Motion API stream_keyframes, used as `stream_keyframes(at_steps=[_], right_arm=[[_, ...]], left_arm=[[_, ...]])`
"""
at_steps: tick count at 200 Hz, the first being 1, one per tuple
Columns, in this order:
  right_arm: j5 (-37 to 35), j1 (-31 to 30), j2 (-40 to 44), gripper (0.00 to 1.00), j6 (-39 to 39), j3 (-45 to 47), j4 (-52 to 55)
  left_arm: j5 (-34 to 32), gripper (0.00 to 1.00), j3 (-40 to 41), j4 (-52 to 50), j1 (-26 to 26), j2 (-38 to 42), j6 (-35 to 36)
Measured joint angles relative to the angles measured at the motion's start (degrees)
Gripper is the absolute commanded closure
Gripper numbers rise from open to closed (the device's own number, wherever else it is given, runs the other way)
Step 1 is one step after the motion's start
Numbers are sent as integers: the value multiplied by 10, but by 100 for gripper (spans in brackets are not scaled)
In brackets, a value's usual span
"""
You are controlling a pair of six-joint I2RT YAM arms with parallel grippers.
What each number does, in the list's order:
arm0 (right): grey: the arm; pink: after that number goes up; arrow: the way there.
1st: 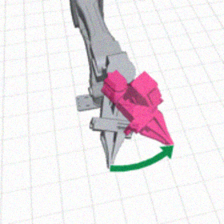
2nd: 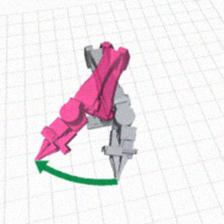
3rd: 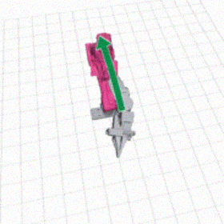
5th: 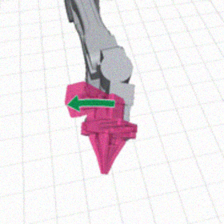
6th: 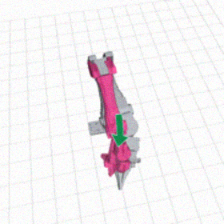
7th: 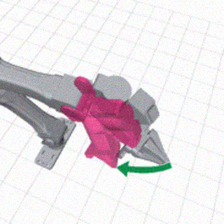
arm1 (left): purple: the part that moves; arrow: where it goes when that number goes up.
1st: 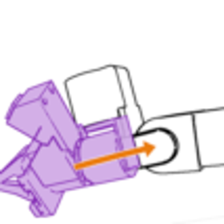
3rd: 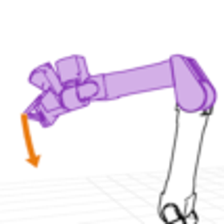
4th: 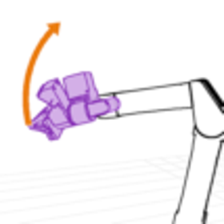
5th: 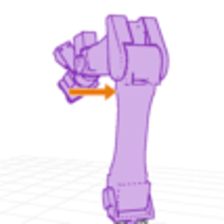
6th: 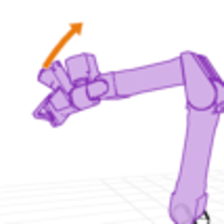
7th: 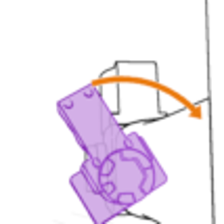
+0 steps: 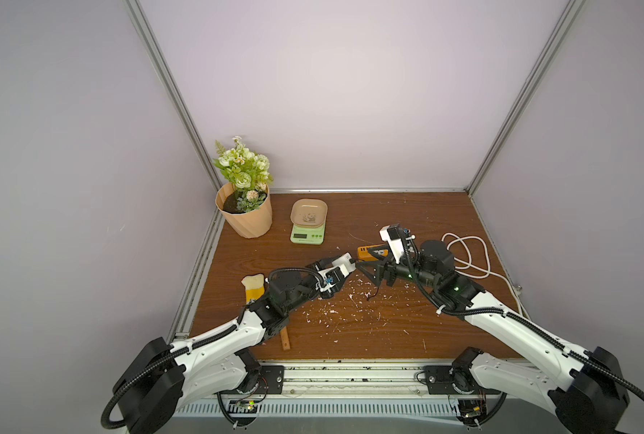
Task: Charge the electronic scale
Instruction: Insert the plug into the socket.
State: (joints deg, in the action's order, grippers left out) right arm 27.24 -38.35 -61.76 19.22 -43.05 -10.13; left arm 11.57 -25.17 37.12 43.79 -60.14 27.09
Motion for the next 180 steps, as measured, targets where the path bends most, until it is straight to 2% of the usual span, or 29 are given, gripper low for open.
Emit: stream_keyframes(at_steps=[67,105,123,162,180], right_arm=[[-20,-37,-57,26,9,-1,-9],[-18,-49,-74,49,12,-9,-21],[-10,-50,-74,55,14,-9,-36],[-14,-50,-74,77,31,-9,-50],[-15,-50,-74,84,34,-9,-51]], left_arm=[[0,57,0,4,0,-3,-6],[0,57,0,4,0,-10,-6],[0,58,-1,4,0,-15,-7],[-5,56,-2,9,0,-18,-5],[-5,54,-2,10,0,-18,-6]])
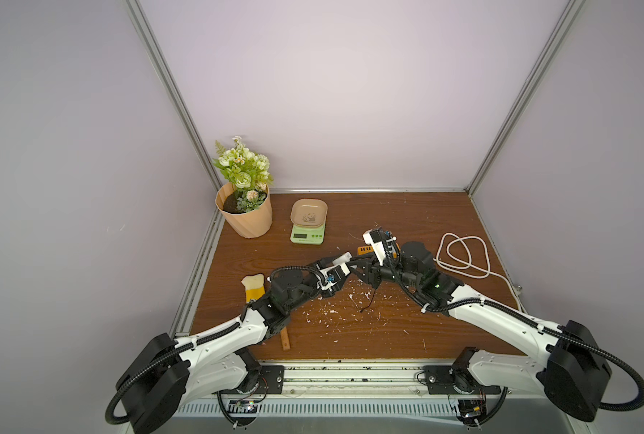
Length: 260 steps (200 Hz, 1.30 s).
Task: Charge the electronic scale
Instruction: Insert the plug into the socket.
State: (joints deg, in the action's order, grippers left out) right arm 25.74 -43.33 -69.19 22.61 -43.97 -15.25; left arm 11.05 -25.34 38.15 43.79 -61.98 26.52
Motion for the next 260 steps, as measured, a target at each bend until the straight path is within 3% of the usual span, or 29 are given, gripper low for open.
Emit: stream_keyframes(at_steps=[24,43,78,147,189,260], right_arm=[[-2,0,0,91,0,0,0],[-9,0,1,93,-6,0,3],[-76,-1,9,96,-33,-5,59],[-296,19,14,98,-61,-95,205],[-437,26,-45,98,-33,-155,273],[-484,49,-170,99,-11,-188,308]], left_arm=[[-3,44,0,0,0,0,-1],[-5,18,0,0,0,0,-3],[-10,5,-12,-28,0,3,-4],[-45,1,-9,-45,0,51,-4],[-78,1,4,-39,0,50,-9],[-101,0,14,-33,0,57,-10]])
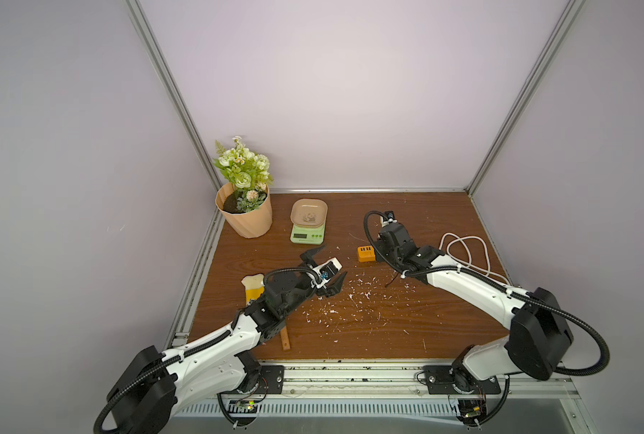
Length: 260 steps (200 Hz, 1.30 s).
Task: Charge the electronic scale
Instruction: Insert the plug into the socket.
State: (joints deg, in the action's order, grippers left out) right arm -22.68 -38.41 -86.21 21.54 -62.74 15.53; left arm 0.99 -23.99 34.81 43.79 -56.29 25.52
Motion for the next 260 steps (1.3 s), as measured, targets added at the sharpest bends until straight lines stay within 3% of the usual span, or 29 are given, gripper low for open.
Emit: stream_keyframes(at_steps=[79,260], right_arm=[[22,26,-80,98,8,-19,-6],[39,41,-125,97,12,-36,-31]], left_arm=[[0,2,0,-1,0,3,2],[0,1,0,-4,0,17,2]])
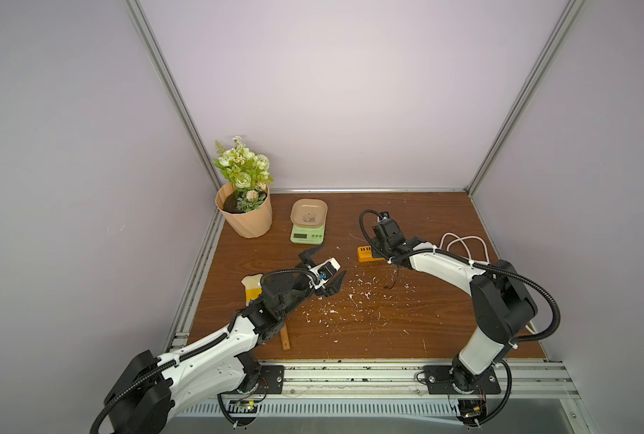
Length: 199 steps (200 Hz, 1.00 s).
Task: Charge the electronic scale
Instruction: Insert the plug into the socket.
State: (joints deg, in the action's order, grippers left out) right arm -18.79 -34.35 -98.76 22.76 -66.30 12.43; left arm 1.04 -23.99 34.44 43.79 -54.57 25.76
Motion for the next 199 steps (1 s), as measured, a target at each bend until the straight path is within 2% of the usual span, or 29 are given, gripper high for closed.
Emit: stream_keyframes(at_steps=[199], right_arm=[[9,4,-18,98,8,14,-34]], left_arm=[[0,0,0,-14,0,-7,8]])
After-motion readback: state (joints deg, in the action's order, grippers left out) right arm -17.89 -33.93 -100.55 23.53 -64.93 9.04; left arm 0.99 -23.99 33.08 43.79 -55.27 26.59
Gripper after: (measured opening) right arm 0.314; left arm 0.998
